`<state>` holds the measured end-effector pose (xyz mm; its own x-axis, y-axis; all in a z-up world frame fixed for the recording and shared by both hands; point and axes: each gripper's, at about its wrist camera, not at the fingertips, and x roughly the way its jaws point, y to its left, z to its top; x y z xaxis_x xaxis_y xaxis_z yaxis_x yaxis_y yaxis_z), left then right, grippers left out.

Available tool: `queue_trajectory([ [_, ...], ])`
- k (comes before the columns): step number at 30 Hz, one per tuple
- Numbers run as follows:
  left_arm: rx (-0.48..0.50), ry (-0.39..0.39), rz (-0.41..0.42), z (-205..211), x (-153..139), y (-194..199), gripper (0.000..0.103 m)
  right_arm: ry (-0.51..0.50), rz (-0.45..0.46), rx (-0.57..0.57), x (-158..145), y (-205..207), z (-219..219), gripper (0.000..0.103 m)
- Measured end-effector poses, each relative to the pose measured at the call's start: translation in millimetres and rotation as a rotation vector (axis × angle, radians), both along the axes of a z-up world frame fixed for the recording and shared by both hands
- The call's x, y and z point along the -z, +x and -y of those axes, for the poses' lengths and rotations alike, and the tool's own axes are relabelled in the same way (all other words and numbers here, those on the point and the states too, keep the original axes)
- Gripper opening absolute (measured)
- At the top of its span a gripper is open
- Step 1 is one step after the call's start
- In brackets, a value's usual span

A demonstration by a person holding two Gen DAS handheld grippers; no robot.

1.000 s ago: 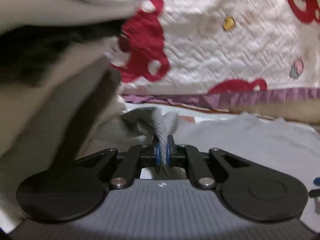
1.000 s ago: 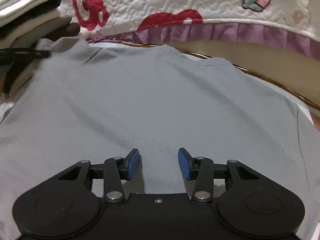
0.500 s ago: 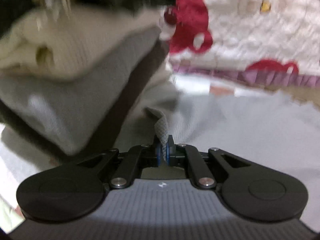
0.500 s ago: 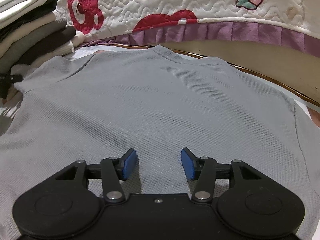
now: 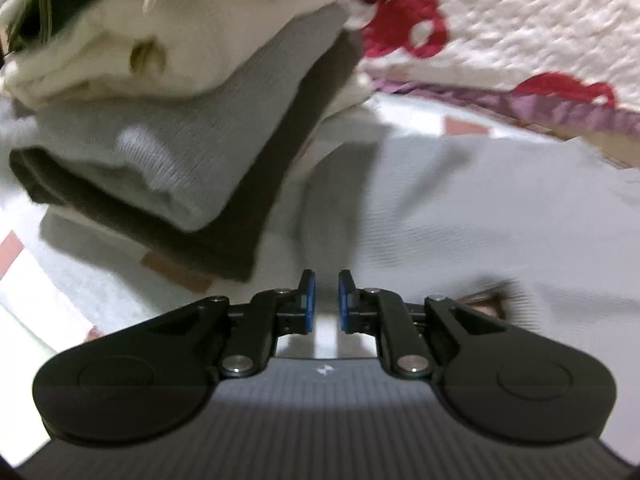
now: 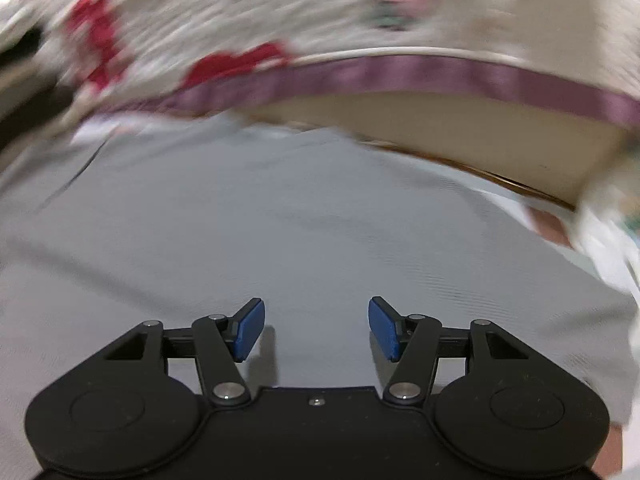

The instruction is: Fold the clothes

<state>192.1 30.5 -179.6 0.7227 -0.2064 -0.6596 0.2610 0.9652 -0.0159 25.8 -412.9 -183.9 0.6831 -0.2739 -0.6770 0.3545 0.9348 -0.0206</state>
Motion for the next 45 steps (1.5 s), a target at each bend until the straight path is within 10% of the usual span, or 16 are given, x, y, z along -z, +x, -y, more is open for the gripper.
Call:
queue_trajectory([
  [5, 0.097, -0.067, -0.032, 42, -6, 46, 0.051, 0.056, 0.021, 0.116, -9, -3, 66, 0.063],
  [14, 0.263, -0.191, -0.104, 119, -15, 135, 0.048, 0.051, -0.060, -0.017, -19, 75, 132, 0.064],
  [18, 0.273, -0.131, -0.141, 145, -1, 160, 0.049, 0.040, -0.086, -0.080, -13, 102, 148, 0.064],
  [23, 0.301, -0.158, -0.174, 169, 18, 182, 0.051, -0.038, -0.267, -0.073, 9, 139, 161, 0.073],
  [31, 0.382, -0.034, -0.085, 189, 14, 164, 0.067, 0.009, -0.162, -0.053, 18, 145, 168, 0.095],
  [33, 0.400, 0.008, -0.051, 194, 13, 158, 0.053, -0.027, -0.140, -0.069, 16, 143, 160, 0.079],
  [34, 0.408, 0.029, -0.033, 196, 12, 154, 0.019, -0.045, -0.128, -0.077, 16, 143, 155, 0.068],
  [36, 0.426, 0.071, 0.001, 201, 10, 148, 0.007, -0.081, -0.106, -0.093, 14, 141, 147, 0.007],
  [45, 0.416, 0.195, 0.058, 231, 12, 143, 0.010, -0.238, -0.075, -0.057, 11, 145, 133, 0.005],
])
